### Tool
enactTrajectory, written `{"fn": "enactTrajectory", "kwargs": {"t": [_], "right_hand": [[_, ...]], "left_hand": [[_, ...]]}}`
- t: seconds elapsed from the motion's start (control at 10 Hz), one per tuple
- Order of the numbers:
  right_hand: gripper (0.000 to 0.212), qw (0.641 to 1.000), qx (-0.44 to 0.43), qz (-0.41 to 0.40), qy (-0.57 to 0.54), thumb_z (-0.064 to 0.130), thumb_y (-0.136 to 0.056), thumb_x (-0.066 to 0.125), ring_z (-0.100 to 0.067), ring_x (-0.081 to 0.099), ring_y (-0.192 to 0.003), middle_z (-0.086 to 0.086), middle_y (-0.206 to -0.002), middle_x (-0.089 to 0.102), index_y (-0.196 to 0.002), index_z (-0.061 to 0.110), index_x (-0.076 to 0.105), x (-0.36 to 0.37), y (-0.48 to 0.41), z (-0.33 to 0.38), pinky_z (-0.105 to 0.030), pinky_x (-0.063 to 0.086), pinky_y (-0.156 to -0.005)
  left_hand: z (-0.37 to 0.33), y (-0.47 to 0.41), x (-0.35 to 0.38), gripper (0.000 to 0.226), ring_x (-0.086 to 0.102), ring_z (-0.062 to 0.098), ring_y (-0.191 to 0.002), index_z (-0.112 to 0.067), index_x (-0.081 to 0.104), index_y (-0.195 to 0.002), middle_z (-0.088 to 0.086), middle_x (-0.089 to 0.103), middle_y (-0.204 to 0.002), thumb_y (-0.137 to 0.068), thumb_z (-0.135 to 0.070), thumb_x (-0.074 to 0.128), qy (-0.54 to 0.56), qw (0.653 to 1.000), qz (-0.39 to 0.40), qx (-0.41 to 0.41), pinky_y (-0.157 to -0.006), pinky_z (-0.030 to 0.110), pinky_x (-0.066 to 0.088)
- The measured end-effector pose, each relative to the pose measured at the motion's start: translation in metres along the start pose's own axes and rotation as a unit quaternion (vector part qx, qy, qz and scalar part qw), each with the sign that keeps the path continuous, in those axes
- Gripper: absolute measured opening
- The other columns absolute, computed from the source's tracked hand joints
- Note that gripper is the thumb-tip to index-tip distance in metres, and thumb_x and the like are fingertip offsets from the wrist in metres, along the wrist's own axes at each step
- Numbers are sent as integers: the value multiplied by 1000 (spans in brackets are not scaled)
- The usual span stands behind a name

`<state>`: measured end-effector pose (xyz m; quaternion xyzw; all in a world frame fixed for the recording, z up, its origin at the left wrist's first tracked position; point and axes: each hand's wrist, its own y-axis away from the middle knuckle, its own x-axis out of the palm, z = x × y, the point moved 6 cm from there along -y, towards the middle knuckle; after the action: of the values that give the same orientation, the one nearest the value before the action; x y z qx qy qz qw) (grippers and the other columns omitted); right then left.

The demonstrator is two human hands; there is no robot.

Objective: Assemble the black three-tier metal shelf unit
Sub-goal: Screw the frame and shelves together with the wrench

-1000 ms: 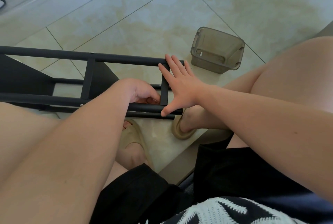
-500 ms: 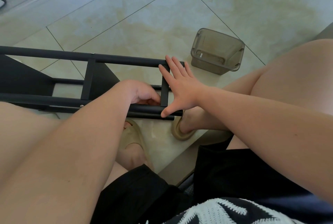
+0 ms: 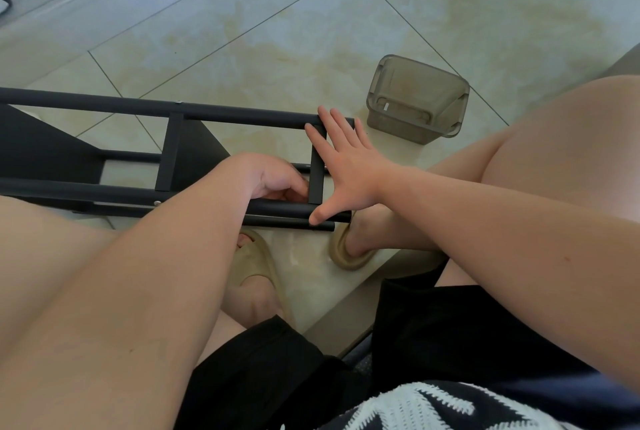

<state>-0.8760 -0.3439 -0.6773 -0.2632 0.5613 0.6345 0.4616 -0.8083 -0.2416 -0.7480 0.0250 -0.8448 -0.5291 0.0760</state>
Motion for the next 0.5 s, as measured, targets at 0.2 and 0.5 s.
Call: {"fn": "enactTrajectory", "kwargs": {"t": [0.2,0.5], "right_hand": [[152,1000,-2,-2,-1,87,-58,69,-31,-32,-149,-16,-161,-33,-159,12,-15,2,0,1,-53,-13,-123],[152,1000,-2,-1,-4,87,-58,69,-31,-32,-149,-16,-162,-33,-159,12,-15,1,-1,0,-52,-14,-123]], "left_hand": [[3,1,-1,33,63,31,-112,1,68,-123,21,66,-126,-92,-8,60,3,1000,9,-4,-110,42,44],[0,1,1,31,62,36,-109,2,68,-119,21,68,-117,-90,-1,57,14,1000,16,1,-108,44,45]]}}
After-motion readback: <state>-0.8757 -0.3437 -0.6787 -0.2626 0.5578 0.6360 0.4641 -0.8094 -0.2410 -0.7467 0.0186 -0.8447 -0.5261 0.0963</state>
